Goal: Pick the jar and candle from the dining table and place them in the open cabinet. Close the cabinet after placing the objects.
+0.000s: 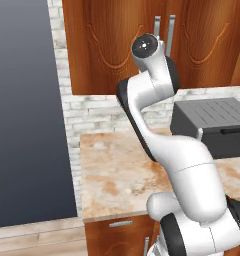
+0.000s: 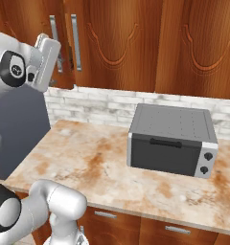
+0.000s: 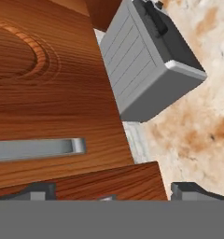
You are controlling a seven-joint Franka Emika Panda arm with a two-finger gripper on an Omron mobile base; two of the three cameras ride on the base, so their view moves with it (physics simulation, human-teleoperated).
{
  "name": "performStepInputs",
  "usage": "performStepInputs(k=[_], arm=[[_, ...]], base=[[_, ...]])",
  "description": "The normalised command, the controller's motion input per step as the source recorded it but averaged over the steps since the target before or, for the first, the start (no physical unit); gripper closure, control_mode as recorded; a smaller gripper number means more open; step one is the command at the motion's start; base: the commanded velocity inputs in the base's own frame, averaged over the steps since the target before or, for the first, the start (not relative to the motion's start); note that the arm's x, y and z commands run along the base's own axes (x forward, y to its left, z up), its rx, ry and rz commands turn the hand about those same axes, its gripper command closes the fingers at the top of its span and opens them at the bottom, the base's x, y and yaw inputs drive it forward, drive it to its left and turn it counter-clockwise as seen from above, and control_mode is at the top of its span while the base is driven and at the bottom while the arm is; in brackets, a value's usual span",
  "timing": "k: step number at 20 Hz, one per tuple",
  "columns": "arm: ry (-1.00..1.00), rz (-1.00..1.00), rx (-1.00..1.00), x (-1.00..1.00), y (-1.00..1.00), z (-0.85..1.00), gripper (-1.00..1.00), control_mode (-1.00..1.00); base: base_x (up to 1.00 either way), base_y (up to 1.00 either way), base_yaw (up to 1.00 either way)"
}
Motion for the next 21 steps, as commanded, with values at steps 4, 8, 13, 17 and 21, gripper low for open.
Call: performStepInputs(k=[4, 8, 13, 17, 21], arm=[[0.08, 0.00, 0.00, 0.66, -0.30, -0.20, -1.00, -1.00], [0.13, 0.00, 0.00, 0.64, -0.31, -0.19, -1.00, -1.00], [0.14, 0.00, 0.00, 0.63, -0.32, -0.19, -1.00, -1.00], [0.15, 0.00, 0.00, 0.60, -0.29, -0.25, -1.00, -1.00], [0.12, 0.00, 0.00, 0.51, -0.29, -0.28, -1.00, -1.00]], base=[[0.00, 0.00, 0.00], [0.00, 0.00, 0.00], [0.00, 0.00, 0.00], [0.00, 0.00, 0.00], [0.00, 0.00, 0.00]])
